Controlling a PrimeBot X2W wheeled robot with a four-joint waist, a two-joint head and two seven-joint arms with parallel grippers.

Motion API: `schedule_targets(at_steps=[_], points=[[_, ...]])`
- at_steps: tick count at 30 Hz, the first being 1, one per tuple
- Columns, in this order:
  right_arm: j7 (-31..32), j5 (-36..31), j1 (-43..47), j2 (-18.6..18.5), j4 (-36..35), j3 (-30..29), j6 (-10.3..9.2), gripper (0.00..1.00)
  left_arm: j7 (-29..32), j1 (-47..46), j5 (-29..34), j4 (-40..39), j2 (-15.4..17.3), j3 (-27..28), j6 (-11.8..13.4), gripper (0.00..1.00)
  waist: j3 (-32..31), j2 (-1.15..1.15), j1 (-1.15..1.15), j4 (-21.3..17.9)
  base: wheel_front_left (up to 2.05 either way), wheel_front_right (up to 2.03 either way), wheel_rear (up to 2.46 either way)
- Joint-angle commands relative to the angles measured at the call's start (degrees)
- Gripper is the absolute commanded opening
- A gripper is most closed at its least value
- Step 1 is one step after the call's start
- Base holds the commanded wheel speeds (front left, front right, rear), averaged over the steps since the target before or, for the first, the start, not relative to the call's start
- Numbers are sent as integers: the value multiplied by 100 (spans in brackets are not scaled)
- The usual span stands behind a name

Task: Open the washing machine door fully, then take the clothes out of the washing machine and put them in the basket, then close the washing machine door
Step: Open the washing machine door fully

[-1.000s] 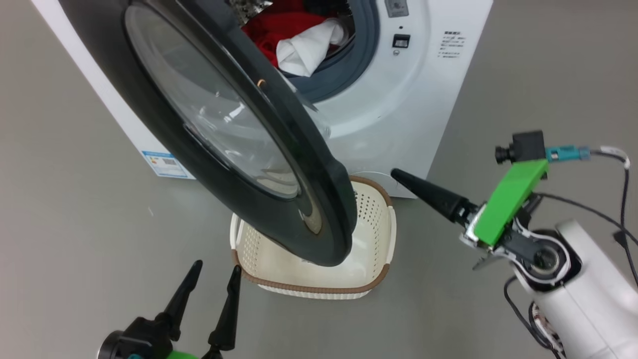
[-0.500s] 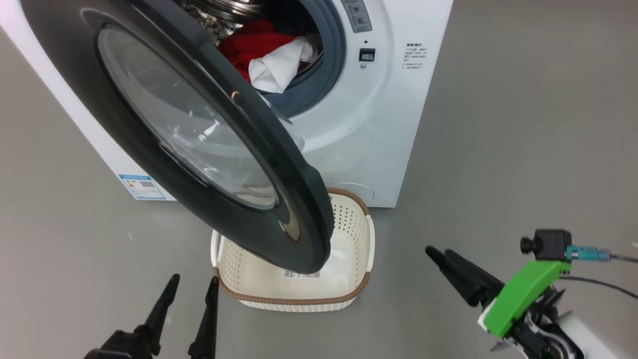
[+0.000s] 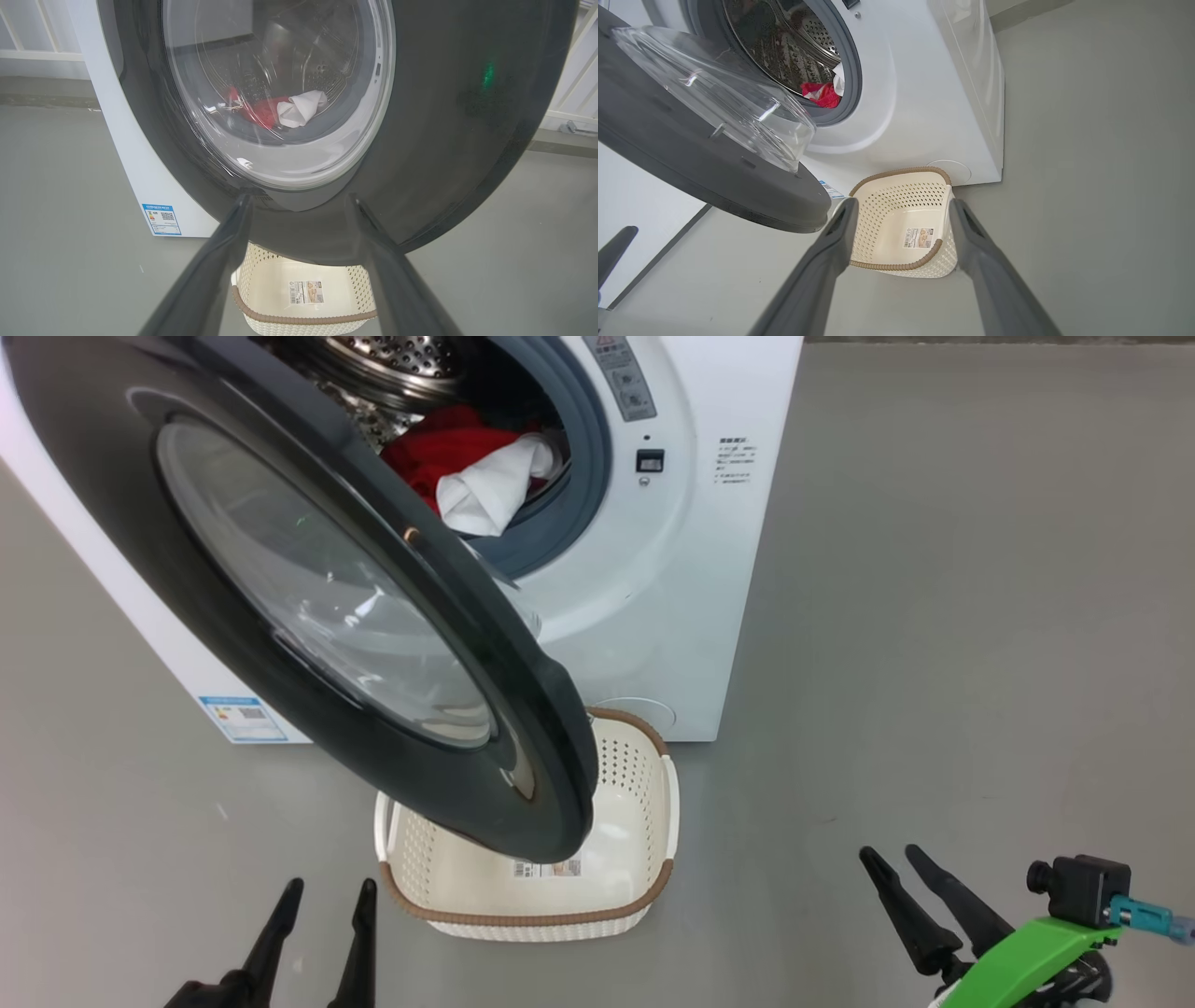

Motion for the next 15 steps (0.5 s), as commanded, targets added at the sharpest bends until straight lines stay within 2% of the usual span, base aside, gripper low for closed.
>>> schedule_targets(at_steps=[1,4,5,10,11,15], points=[[-115,-246,54,-134,-27,29,28,100,-70,-29,43,-100,59,224,-31,100,-27,0,0,-38,0,0,0],[-144,-804,113,5,23,-379,28,100,-70,-16,55,-87,55,285,-31,100,-30,0,0,-87,0,0,0],[-146,-1311,231,194,-55,-803,28,100,-70,-23,66,-78,53,322,-31,100,-30,0,0,-102,0,0,0],[-147,-2631,629,706,-349,-1764,28,100,-70,-72,105,-68,51,405,-31,100,-33,0,0,-101,0,0,0],[-147,-2631,629,706,-349,-1764,28,100,-70,-72,105,-68,51,405,-31,100,-33,0,0,-101,0,0,0],[-148,-3471,939,1094,-650,-2346,28,100,-70,-82,138,-112,44,483,-31,100,-46,0,0,-79,0,0,0]])
